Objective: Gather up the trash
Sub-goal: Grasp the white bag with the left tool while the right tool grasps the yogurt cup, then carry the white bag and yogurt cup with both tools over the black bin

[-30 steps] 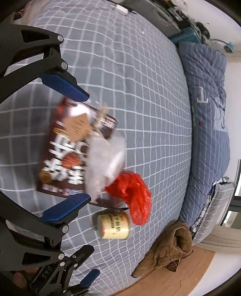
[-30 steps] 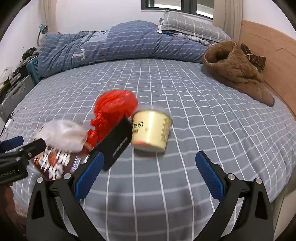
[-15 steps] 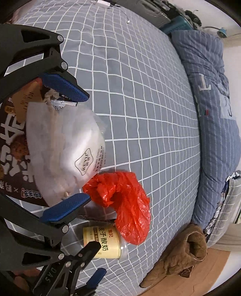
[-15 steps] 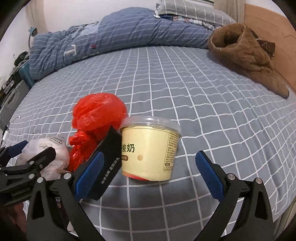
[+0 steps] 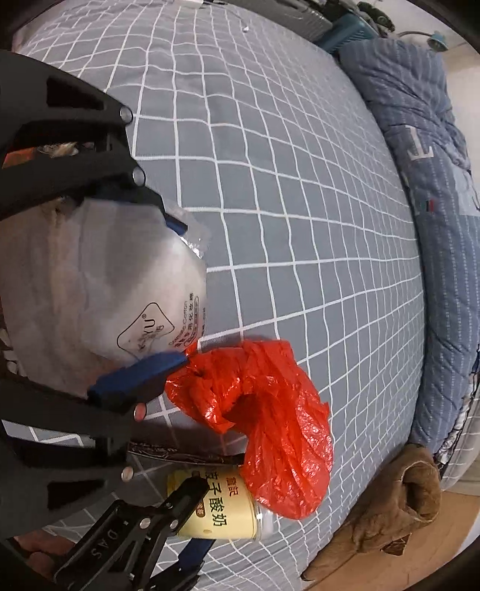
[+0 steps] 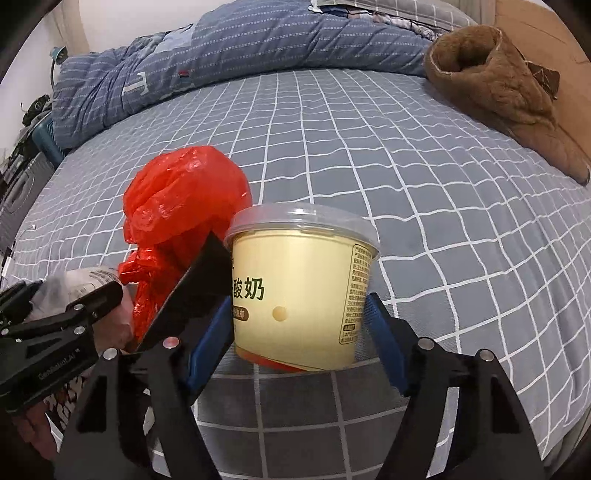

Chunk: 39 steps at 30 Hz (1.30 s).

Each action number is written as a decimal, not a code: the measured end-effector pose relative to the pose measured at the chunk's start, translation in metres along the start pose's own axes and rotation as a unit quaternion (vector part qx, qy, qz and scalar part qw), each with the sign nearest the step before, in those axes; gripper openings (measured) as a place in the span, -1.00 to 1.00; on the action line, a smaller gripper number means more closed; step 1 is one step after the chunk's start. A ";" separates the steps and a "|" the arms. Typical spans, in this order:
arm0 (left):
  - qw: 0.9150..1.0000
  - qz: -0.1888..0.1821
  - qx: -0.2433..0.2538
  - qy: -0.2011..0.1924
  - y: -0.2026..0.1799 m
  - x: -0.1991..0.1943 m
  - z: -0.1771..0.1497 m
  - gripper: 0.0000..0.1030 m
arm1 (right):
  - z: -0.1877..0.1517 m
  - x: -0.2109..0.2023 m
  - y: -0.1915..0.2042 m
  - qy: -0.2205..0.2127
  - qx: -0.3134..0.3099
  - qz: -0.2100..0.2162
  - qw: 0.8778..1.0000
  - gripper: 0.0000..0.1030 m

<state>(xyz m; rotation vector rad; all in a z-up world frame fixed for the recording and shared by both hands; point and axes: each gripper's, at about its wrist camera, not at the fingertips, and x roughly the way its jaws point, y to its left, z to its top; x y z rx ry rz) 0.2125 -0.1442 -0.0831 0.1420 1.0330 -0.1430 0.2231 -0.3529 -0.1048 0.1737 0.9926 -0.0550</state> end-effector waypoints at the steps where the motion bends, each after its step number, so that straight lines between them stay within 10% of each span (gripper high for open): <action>1: 1.000 -0.003 0.000 0.000 0.001 0.001 0.000 0.15 | 0.000 -0.001 0.000 0.000 0.002 0.002 1.000 0.35; 39: 0.995 -0.024 -0.030 -0.096 0.008 -0.058 -0.018 -0.37 | -0.009 -0.056 0.012 -0.046 -0.012 -0.010 0.999 0.34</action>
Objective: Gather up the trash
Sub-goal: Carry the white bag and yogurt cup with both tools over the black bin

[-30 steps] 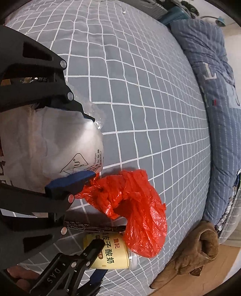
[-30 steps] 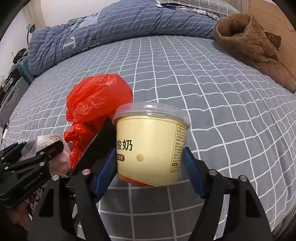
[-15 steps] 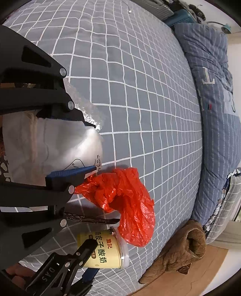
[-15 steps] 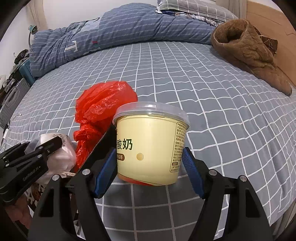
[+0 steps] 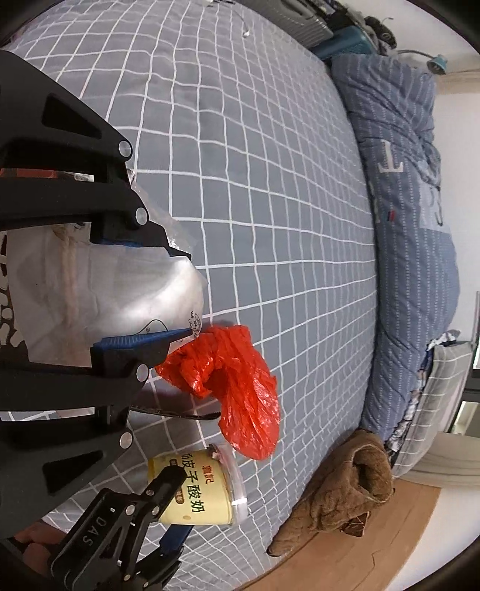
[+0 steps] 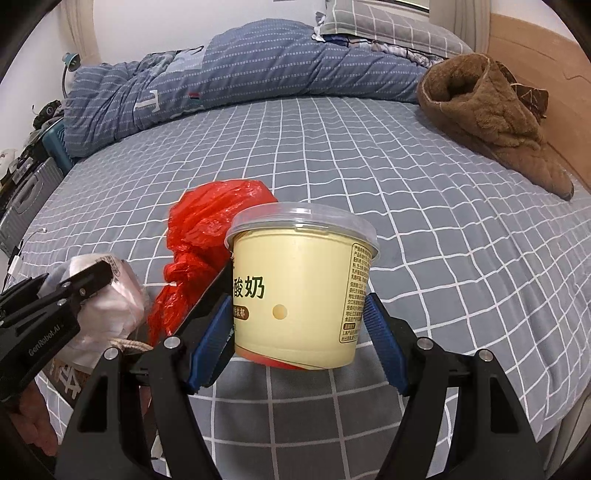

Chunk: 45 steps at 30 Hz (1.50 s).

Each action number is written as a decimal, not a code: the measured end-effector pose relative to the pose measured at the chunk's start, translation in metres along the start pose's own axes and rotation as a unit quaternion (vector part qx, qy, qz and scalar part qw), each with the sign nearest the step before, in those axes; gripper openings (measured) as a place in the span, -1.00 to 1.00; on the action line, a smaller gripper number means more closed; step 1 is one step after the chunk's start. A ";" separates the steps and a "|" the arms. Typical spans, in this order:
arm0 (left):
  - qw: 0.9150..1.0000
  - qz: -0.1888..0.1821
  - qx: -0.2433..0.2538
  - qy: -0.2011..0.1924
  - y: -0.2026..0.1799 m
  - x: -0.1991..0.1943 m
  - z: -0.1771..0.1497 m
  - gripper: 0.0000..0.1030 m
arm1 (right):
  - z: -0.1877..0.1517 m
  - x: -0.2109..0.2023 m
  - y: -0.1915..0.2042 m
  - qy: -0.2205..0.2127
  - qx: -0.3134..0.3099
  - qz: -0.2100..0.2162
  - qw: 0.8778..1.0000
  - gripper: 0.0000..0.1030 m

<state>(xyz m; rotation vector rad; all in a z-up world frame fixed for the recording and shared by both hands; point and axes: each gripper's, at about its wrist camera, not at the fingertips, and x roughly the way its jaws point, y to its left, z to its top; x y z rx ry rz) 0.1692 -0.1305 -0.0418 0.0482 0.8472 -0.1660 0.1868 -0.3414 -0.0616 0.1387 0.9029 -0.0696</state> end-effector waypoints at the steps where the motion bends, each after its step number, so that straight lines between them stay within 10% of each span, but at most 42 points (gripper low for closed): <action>1: 1.000 0.000 -0.001 -0.001 0.000 -0.001 -0.001 -0.37 | -0.002 -0.002 0.000 -0.001 0.000 -0.001 1.000 0.34; 45: 0.999 -0.018 -0.003 -0.049 0.005 -0.141 -0.101 -0.36 | -0.089 -0.127 0.030 -0.049 -0.027 0.023 0.998 0.34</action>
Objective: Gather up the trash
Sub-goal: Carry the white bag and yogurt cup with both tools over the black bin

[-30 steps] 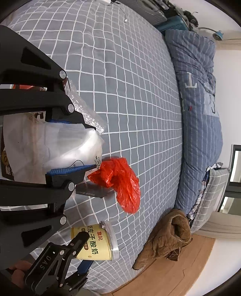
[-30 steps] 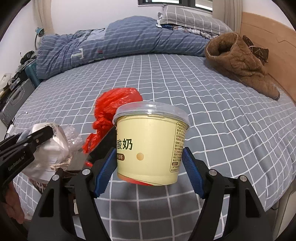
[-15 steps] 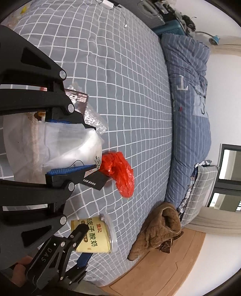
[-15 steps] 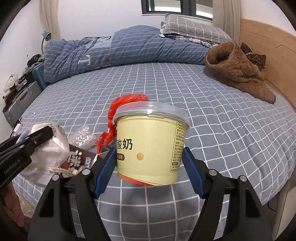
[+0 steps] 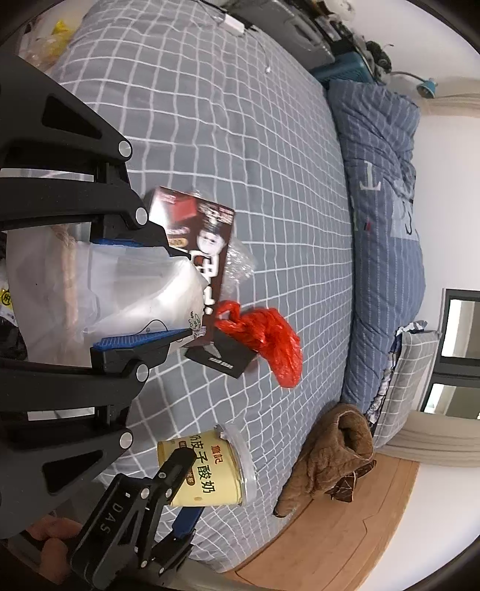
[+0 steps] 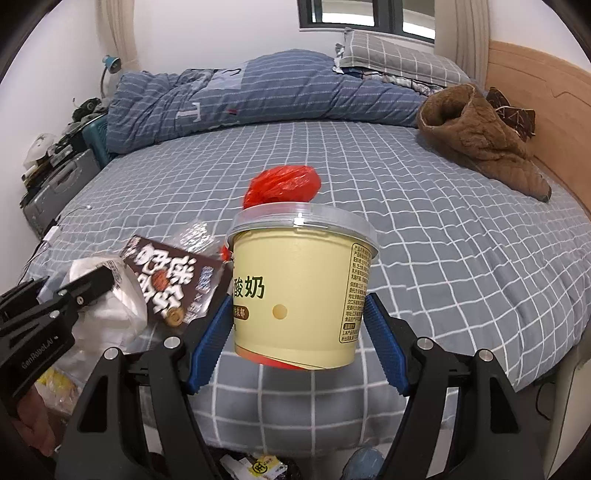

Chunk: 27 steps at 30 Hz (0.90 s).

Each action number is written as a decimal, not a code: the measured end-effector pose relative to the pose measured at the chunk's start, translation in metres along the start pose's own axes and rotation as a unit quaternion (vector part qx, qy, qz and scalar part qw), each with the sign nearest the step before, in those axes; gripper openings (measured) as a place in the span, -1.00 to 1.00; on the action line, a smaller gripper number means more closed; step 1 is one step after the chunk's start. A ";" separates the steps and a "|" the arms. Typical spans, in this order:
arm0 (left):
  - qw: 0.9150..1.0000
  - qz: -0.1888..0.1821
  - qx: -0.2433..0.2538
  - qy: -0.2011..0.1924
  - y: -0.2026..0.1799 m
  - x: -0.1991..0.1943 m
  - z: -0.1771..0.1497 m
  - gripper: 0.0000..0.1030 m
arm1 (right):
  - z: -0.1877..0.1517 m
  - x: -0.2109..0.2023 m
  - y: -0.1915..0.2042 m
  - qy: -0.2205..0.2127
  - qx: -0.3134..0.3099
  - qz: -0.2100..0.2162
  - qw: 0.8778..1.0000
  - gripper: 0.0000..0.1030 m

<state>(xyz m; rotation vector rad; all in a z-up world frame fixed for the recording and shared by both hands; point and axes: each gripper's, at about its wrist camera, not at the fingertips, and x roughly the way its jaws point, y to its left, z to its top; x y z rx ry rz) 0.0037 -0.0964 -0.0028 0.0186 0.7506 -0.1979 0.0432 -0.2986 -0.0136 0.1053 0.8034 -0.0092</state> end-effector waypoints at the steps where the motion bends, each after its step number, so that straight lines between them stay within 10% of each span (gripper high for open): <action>1: 1.000 -0.001 -0.003 0.001 0.000 -0.004 -0.005 -0.36 | -0.003 -0.004 0.002 -0.001 -0.004 0.002 1.000 0.34; 27: 0.999 -0.010 -0.021 0.035 0.002 -0.053 -0.077 -0.36 | -0.065 -0.045 0.023 0.028 -0.026 0.000 0.999 0.34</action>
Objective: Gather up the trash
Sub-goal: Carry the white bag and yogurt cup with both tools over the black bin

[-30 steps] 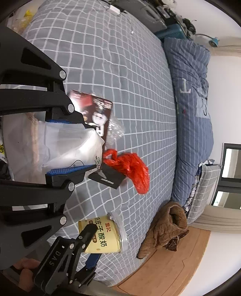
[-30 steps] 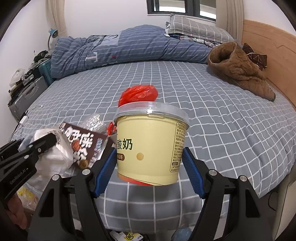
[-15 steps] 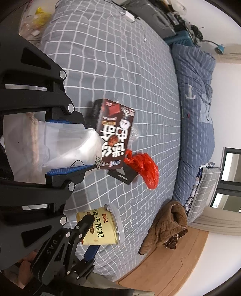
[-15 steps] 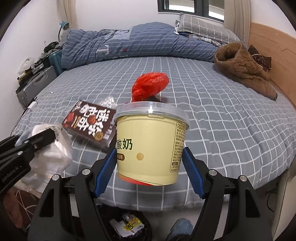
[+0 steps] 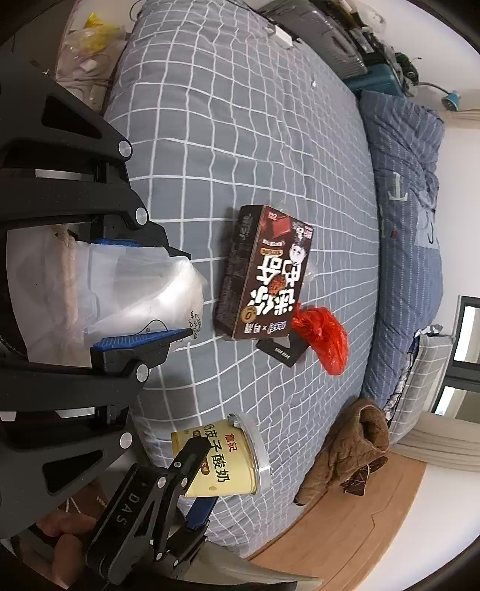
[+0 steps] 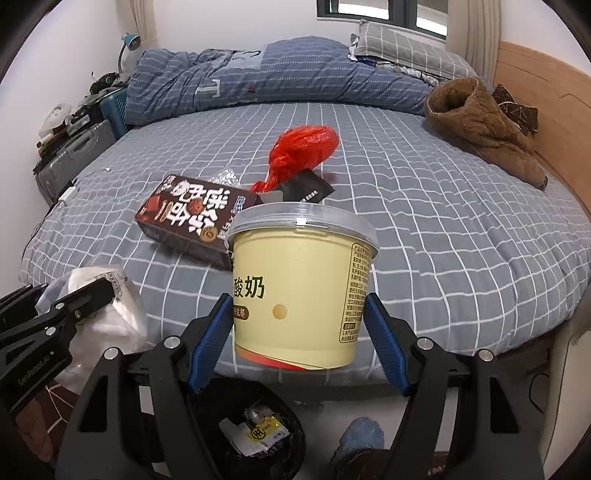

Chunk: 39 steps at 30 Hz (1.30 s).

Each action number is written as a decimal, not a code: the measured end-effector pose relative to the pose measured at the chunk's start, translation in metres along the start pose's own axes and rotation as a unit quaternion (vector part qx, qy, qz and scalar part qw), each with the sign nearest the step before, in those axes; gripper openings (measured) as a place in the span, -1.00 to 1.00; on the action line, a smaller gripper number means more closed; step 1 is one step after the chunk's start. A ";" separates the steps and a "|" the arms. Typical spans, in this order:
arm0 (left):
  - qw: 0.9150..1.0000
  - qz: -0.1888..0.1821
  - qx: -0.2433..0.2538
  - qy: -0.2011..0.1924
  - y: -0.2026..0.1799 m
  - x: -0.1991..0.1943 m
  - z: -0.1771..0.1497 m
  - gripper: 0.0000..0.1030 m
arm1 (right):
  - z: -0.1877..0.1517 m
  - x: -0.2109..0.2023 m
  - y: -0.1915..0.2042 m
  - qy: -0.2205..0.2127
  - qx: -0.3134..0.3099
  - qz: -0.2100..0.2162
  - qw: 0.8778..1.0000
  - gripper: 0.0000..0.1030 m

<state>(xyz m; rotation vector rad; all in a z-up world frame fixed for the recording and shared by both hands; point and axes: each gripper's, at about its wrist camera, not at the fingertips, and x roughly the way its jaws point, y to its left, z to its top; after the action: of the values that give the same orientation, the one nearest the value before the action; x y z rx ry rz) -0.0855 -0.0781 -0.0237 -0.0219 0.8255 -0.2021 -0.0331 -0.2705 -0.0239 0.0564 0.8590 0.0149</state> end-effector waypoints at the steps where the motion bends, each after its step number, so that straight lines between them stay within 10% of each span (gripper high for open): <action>1: 1.000 -0.001 0.000 0.001 0.000 0.000 -0.001 -0.36 | -0.003 -0.002 0.000 0.001 0.002 -0.001 1.000 0.34; 39: 0.992 0.015 -0.005 0.126 0.009 0.013 -0.119 -0.36 | -0.125 -0.008 0.024 0.098 0.005 -0.010 0.995 0.34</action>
<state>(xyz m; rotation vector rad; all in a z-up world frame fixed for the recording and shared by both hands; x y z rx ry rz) -0.1628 -0.0645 -0.1146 0.0067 1.0785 -0.1741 -0.1331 -0.2409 -0.0979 0.0554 1.0566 -0.0033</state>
